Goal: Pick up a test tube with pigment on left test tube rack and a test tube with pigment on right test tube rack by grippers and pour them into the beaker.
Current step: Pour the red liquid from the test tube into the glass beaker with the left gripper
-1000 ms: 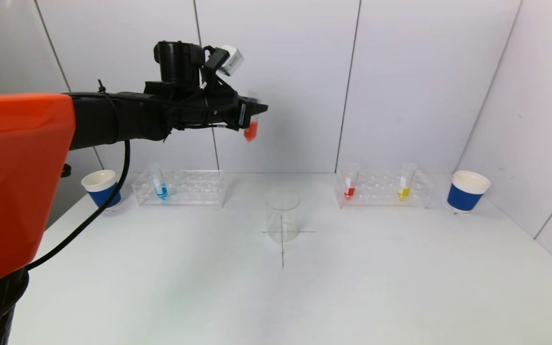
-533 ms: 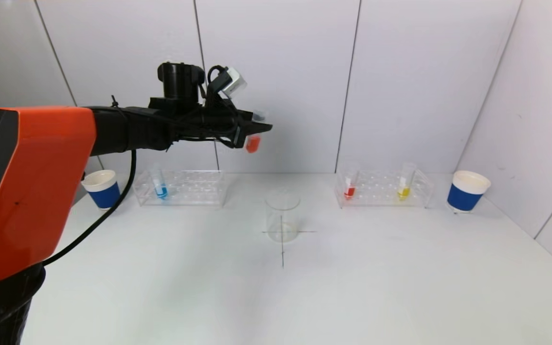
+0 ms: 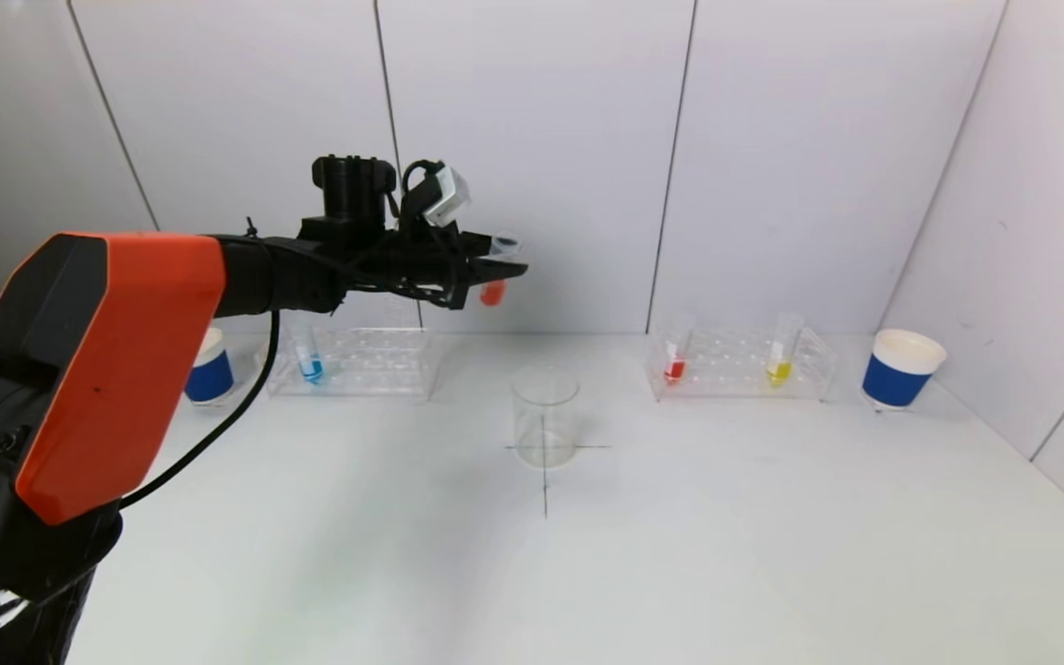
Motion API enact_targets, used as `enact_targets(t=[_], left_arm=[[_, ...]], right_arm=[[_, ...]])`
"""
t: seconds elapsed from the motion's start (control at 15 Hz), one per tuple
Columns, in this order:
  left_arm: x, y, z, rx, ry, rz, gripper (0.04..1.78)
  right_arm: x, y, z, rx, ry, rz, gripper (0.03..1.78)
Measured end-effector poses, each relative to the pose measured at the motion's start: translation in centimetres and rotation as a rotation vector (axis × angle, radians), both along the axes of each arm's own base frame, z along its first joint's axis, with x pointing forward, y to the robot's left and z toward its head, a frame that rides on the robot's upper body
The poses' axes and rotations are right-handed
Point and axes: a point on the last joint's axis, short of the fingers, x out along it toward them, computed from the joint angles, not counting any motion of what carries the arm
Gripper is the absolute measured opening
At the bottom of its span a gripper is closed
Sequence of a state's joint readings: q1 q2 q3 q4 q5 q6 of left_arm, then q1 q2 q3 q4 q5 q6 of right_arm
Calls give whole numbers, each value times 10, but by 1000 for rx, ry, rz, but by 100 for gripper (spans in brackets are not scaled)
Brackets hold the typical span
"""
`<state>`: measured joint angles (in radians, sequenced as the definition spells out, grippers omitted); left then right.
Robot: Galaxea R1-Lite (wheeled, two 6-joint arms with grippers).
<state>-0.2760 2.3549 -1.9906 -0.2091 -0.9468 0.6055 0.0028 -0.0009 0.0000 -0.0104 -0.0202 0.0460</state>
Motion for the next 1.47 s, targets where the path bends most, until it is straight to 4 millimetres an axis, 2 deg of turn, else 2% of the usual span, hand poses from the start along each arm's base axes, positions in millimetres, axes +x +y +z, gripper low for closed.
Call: enact_targets(t=[0.47, 0.87, 1.27, 1.47], left_arm=[[6, -3, -22, 93, -208, -61, 47], [11, -9, -46, 142, -299, -110, 47], [13, -11, -51, 157, -474, -150, 47], [10, -13, -60, 191, -539, -164, 47]], right_arm=[[0, 0, 0, 0, 0, 0, 176], [0, 0, 0, 0, 0, 0, 176], [0, 0, 0, 0, 0, 0, 176], [0, 0, 0, 0, 0, 0, 176]])
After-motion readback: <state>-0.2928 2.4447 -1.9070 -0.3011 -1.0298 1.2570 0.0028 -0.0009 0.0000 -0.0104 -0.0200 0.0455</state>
